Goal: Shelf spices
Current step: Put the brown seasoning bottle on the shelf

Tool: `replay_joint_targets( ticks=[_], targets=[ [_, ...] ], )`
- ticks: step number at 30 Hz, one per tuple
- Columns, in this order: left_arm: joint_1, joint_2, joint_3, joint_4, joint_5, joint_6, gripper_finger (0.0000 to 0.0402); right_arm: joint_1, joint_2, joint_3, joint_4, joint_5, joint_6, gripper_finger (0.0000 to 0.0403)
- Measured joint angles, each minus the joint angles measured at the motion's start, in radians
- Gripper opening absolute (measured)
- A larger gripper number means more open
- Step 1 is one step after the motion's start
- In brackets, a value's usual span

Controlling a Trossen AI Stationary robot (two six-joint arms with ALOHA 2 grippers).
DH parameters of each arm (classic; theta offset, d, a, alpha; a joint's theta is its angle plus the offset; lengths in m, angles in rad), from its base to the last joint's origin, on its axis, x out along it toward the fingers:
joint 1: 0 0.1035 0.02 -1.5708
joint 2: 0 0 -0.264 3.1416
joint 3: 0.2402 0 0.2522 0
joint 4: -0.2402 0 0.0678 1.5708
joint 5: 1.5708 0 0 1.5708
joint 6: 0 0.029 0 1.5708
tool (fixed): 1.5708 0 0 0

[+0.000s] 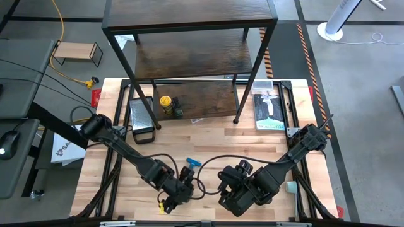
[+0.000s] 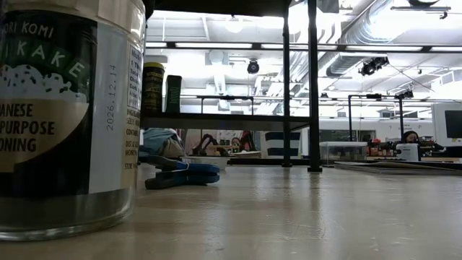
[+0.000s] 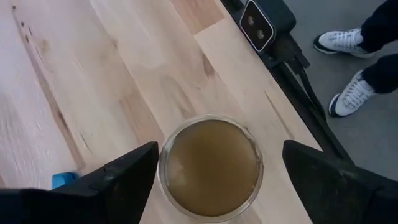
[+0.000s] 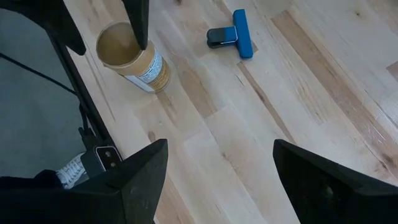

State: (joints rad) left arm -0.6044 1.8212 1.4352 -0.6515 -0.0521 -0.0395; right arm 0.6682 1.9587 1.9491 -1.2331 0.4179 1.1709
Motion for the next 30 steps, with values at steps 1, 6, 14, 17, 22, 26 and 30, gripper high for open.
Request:
replay_joint_targets(
  ticks=[1, 6, 14, 17, 22, 26, 30],
  targets=[
    [0.000, 0.003, 0.000, -0.001, 0.000, 0.000, 0.0339, 0.000, 0.000, 0.000, 0.000, 0.000, 0.000, 0.0287],
    [-0.003, 0.028, 0.001, -0.012, -0.013, 0.000, 0.0339, 0.000, 0.000, 0.000, 0.000, 0.004, 0.000, 0.0287],
    [-0.001, 0.044, 0.001, -0.022, -0.032, -0.008, 0.0339, 0.000, 0.000, 0.000, 0.000, 0.008, 0.000, 0.0287],
    [-0.001, 0.043, 0.001, -0.007, -0.027, -0.008, 0.0339, 0.000, 0.000, 0.000, 0.000, 0.008, 0.000, 0.0287],
    [-0.005, 0.043, 0.001, -0.003, -0.044, -0.007, 0.0316, 0.000, 0.000, 0.000, 0.000, 0.008, 0.000, 0.0287],
    [-0.006, 0.043, 0.001, -0.002, -0.076, 0.007, 0.0273, 0.000, 0.000, 0.000, 0.001, 0.008, 0.000, 0.0287],
    [-0.007, 0.041, 0.001, -0.003, -0.108, 0.007, 0.0271, 0.000, 0.000, 0.000, 0.002, 0.008, 0.000, 0.0287]
  ],
)
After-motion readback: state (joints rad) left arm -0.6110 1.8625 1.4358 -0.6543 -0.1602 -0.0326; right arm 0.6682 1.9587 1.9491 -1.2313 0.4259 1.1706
